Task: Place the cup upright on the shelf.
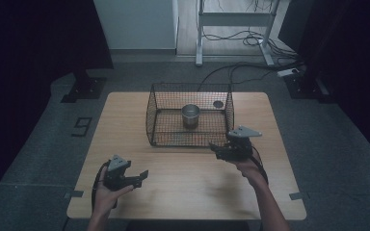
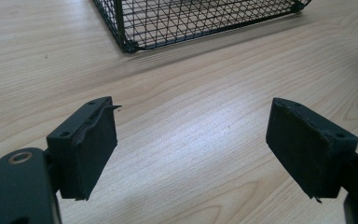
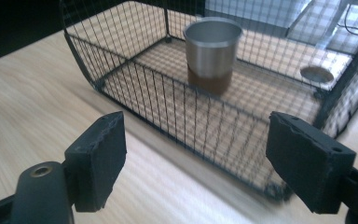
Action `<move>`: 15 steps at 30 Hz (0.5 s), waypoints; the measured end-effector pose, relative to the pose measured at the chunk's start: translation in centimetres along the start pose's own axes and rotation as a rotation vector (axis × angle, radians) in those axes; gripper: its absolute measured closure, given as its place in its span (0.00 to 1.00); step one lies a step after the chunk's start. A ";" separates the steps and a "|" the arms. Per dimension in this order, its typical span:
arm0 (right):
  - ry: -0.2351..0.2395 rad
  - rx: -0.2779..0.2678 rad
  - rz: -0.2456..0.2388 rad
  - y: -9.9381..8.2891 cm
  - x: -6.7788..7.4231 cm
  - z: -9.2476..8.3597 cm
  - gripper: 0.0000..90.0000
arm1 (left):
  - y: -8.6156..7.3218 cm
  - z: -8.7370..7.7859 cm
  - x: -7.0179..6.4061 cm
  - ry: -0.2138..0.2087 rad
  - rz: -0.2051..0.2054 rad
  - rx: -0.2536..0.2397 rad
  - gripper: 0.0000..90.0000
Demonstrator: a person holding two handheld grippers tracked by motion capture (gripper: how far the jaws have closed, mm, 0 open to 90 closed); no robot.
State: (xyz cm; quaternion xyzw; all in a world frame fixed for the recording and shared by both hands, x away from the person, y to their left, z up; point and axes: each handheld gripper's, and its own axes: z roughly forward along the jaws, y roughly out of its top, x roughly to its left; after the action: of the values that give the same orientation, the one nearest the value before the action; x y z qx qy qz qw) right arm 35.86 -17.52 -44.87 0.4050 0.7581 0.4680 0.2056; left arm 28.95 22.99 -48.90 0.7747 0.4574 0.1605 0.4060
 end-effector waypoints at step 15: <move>-0.030 0.072 0.049 -6.4 -1.3 -0.8 0.23 | -0.1 0.5 -0.3 -0.001 0.006 0.014 0.18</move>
State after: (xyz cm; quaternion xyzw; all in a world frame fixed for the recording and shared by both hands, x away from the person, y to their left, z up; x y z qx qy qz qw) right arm 33.42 -20.50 -50.16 0.4374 0.7613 0.4392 0.1905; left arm 29.02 22.52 -49.19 0.7791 0.4559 0.1582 0.4002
